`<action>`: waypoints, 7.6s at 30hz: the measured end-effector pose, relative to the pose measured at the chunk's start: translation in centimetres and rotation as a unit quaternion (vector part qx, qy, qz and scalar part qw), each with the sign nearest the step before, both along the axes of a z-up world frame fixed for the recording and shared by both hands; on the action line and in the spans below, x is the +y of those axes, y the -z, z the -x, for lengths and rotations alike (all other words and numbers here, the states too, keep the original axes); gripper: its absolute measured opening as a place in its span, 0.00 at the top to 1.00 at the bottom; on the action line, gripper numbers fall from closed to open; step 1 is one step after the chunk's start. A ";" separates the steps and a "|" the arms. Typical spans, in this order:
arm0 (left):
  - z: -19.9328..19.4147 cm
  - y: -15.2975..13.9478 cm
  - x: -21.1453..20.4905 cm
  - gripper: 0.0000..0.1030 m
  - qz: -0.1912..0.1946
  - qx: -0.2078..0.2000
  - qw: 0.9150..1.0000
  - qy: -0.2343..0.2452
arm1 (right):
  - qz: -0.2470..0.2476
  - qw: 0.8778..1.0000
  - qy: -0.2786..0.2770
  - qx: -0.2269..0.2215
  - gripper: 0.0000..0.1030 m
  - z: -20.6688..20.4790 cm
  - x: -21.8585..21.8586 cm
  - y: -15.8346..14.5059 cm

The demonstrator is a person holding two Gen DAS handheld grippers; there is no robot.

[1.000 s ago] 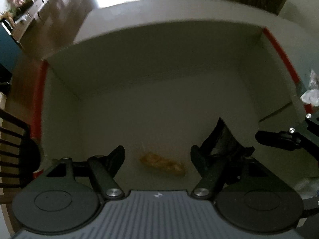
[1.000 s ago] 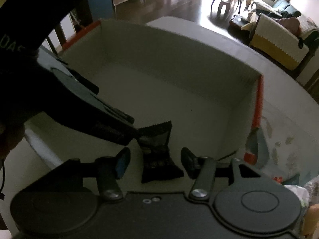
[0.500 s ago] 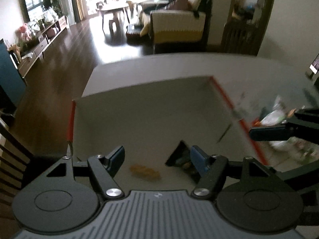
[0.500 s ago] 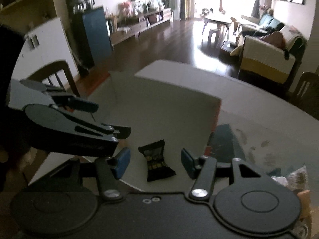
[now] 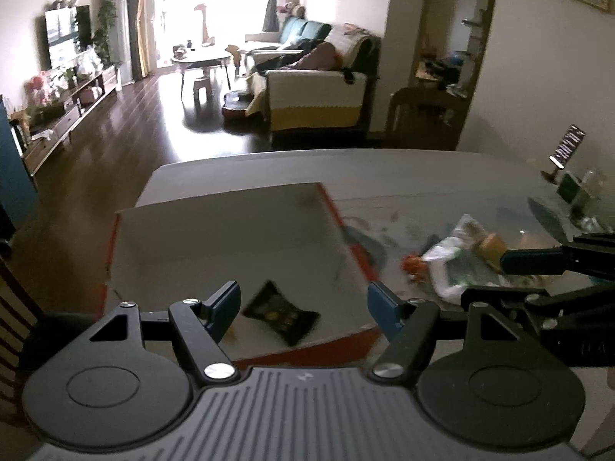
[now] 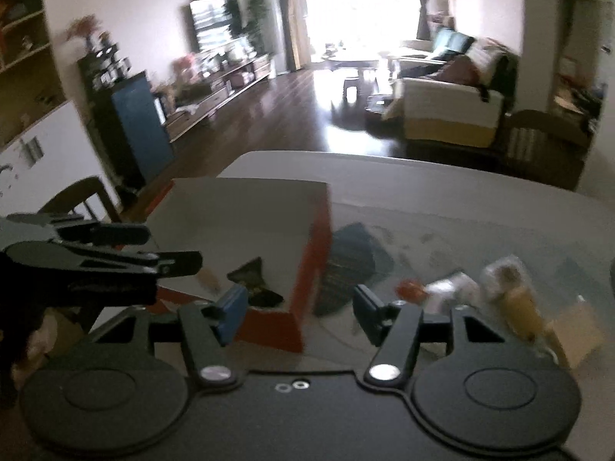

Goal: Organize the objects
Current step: 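Withdraw both tools from the box back toward the table items, then grasp the white glue stick with the left tool while the right tool grasps the white cup lid, then carry the glue stick and cup lid with both tools into the red box, then open the left tool dropping the glue stick while the right tool releases the lid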

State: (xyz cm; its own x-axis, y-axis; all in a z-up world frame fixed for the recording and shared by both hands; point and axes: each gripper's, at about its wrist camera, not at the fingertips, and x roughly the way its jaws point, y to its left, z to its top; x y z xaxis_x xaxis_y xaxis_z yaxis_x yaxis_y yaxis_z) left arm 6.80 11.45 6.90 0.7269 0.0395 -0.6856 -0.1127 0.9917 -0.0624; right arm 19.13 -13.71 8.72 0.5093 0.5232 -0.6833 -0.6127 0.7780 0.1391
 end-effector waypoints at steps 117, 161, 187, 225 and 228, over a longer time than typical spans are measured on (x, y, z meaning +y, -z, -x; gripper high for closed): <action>-10.6 16.2 -25.2 0.84 0.054 0.139 0.989 0.006 | 0.091 0.993 0.033 0.064 0.63 -10.4 -25.4 14.7; -1.4 3.3 -6.3 0.84 0.082 -0.018 0.996 0.024 | 0.001 0.997 0.003 -0.083 0.63 -1.1 -3.8 1.2; -2.0 3.5 8.8 0.84 0.050 -0.004 0.997 -0.058 | 0.035 0.993 -0.080 -0.083 0.63 -3.3 13.5 3.8; -10.4 12.8 12.8 0.84 0.024 0.202 0.978 -0.051 | 0.192 0.974 -0.116 0.038 0.58 -6.0 20.3 13.1; -10.3 12.9 12.7 0.84 0.021 0.206 0.977 -0.052 | 0.193 0.973 -0.122 0.031 0.53 -5.3 20.3 13.0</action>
State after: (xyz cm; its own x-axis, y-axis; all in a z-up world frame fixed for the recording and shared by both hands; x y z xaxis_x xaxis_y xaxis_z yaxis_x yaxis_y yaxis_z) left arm 17.09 24.18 -6.03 0.3826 0.0633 -0.9217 -0.2365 0.9711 -0.0314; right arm 24.46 6.61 -4.25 0.3529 0.3215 -0.8787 -0.7855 0.6121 -0.0916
